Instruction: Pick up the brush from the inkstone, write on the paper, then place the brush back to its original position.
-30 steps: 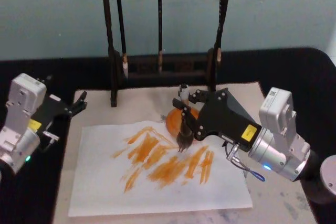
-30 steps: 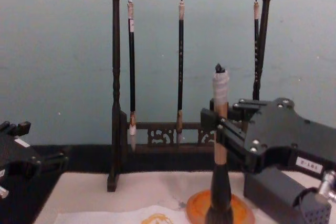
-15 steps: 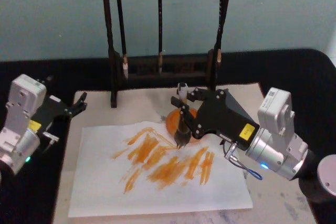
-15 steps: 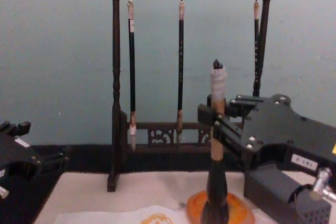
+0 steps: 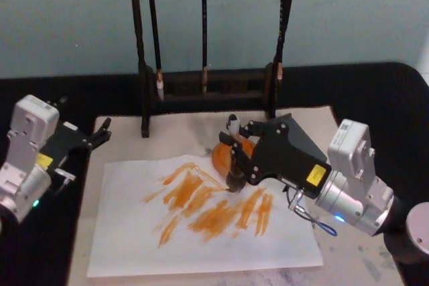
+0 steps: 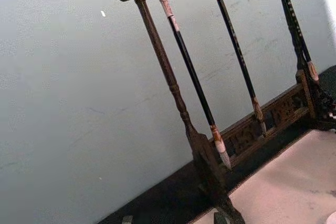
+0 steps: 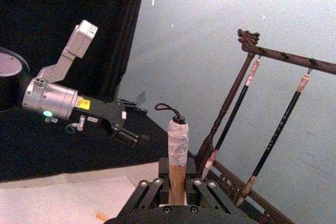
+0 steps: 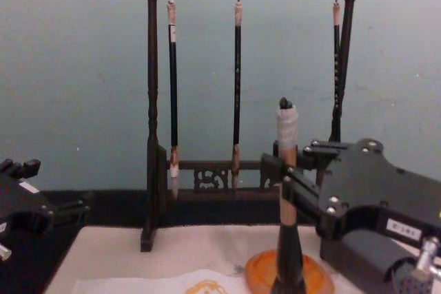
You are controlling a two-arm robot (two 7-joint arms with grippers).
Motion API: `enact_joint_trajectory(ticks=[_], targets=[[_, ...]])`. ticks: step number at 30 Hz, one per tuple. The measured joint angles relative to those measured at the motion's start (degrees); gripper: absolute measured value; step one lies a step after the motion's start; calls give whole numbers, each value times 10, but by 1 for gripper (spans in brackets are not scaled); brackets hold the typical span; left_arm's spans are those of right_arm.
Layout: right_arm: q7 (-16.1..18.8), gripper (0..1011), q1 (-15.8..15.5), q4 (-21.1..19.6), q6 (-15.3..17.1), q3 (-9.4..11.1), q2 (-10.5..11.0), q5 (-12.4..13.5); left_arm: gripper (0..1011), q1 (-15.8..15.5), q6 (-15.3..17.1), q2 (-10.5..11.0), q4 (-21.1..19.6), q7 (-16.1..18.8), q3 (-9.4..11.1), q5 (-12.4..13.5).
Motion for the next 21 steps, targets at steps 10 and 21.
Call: enact_joint_trajectory(ticks=[10, 21], targets=[[3, 176, -17, -17, 7, 9, 13, 3, 1001, 0, 0, 0, 0, 0, 0, 0], [3, 176, -40, -39, 12, 21, 27, 10, 1001, 0, 0, 0, 0, 0, 0, 0]])
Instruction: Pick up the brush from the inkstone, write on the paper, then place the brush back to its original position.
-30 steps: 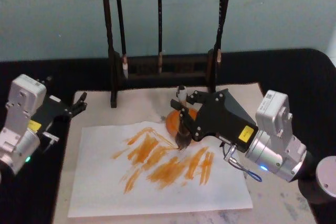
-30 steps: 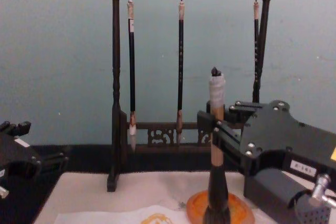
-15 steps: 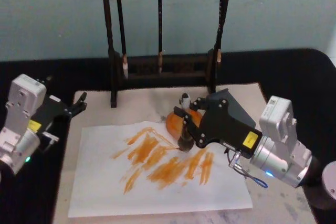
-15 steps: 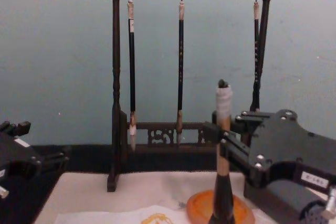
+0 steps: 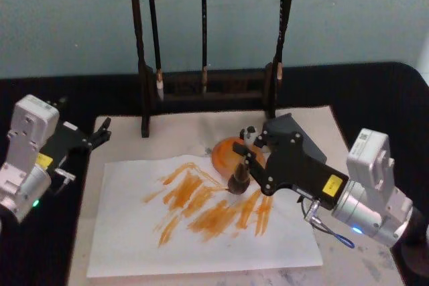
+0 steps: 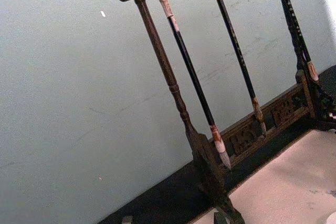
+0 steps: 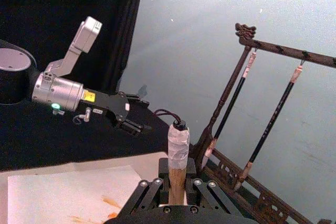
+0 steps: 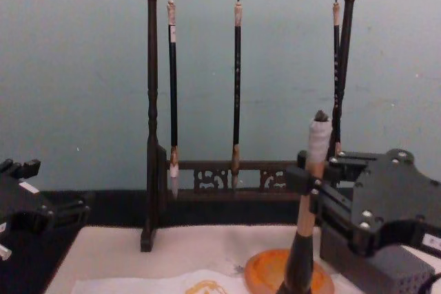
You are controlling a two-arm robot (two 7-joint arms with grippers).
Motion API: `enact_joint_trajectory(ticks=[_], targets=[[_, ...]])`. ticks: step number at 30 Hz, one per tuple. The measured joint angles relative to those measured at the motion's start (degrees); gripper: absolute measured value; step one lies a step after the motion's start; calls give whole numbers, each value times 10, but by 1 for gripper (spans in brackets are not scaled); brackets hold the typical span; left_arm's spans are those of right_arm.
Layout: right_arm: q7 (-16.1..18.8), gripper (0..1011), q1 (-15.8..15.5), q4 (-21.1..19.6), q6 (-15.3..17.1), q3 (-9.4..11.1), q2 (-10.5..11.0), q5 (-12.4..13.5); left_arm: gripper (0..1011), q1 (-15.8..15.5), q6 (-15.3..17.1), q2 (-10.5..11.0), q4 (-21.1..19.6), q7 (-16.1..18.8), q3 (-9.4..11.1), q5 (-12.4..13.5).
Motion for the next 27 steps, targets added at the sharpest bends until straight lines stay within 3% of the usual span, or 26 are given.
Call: enact_joint_trajectory(ticks=[27], targets=[[-5, 176, -58, -47, 0, 45, 30, 20, 1001, 0, 0, 0, 0, 0, 0, 0]])
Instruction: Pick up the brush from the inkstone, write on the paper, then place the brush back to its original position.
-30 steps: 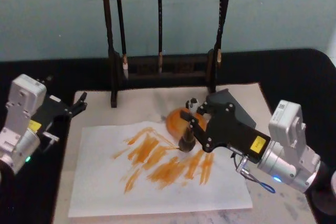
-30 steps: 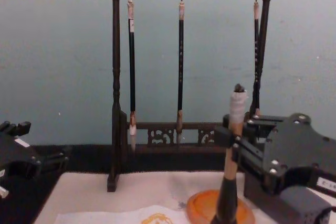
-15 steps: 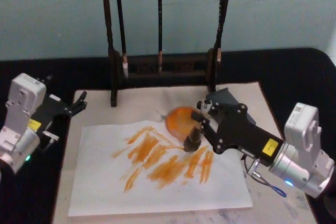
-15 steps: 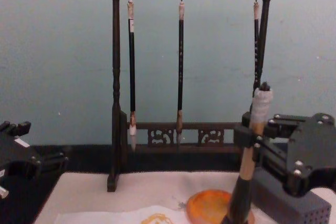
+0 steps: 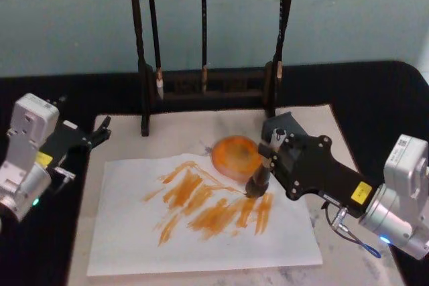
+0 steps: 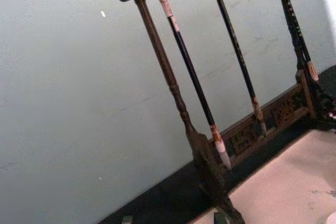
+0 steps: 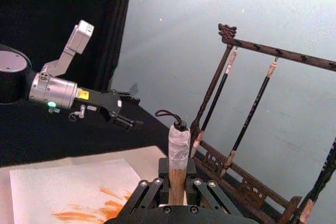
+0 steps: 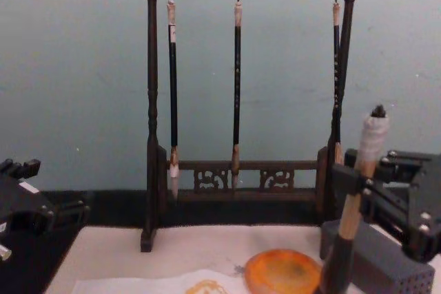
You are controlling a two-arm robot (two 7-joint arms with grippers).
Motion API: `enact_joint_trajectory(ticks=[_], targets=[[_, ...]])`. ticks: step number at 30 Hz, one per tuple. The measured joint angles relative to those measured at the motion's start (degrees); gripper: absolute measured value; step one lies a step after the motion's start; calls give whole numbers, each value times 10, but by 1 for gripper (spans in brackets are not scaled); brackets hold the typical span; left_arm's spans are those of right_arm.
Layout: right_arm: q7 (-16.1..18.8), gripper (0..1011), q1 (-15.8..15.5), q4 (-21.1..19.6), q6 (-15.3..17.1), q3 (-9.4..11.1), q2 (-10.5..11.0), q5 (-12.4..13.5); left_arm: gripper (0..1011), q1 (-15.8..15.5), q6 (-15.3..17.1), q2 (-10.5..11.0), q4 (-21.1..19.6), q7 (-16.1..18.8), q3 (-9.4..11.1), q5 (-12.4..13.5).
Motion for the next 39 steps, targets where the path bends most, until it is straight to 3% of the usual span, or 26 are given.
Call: enact_joint_trajectory(ticks=[22, 34, 39], targets=[[-6, 176, -26, -22, -7, 27, 7, 1, 1001, 0, 0, 0, 0, 0, 0, 0], [-7, 176, -1, -14, -8, 29, -16, 17, 1001, 0, 0, 0, 0, 0, 0, 0], [-5, 176, 20, 3, 8, 32, -34, 51, 1001, 0, 0, 0, 0, 0, 0, 0]])
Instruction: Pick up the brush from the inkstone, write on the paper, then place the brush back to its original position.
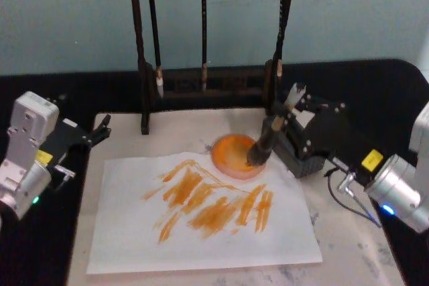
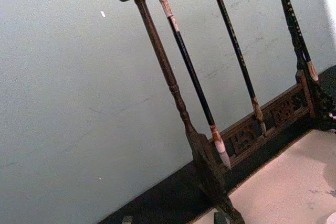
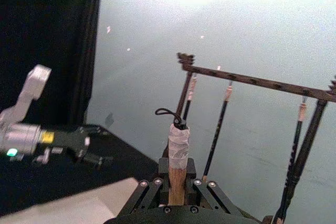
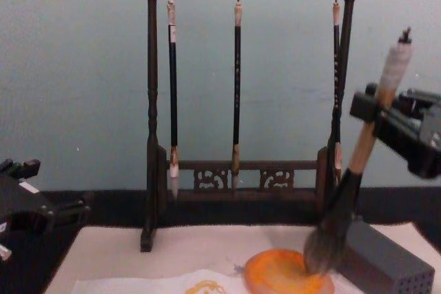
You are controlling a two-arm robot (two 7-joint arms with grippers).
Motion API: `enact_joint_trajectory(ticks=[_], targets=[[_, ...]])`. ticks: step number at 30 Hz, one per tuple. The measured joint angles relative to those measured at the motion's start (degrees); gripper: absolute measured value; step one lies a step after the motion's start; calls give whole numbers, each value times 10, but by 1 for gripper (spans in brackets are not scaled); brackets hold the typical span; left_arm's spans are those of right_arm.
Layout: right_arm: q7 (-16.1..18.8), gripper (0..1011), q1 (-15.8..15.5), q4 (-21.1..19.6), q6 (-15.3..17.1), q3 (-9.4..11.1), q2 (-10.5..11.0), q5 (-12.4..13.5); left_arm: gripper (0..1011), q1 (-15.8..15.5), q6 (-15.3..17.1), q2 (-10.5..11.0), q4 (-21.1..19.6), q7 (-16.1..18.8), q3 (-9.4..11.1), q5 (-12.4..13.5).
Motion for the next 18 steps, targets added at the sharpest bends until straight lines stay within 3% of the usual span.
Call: enact_joint_trajectory(ticks=[11, 18], targets=[[5, 176, 57, 47, 71, 9, -36, 105, 1001, 0, 0, 0, 0, 0, 0, 0], [8, 176, 92, 86, 121, 9, -48, 168, 1001, 0, 0, 0, 0, 0, 0, 0]])
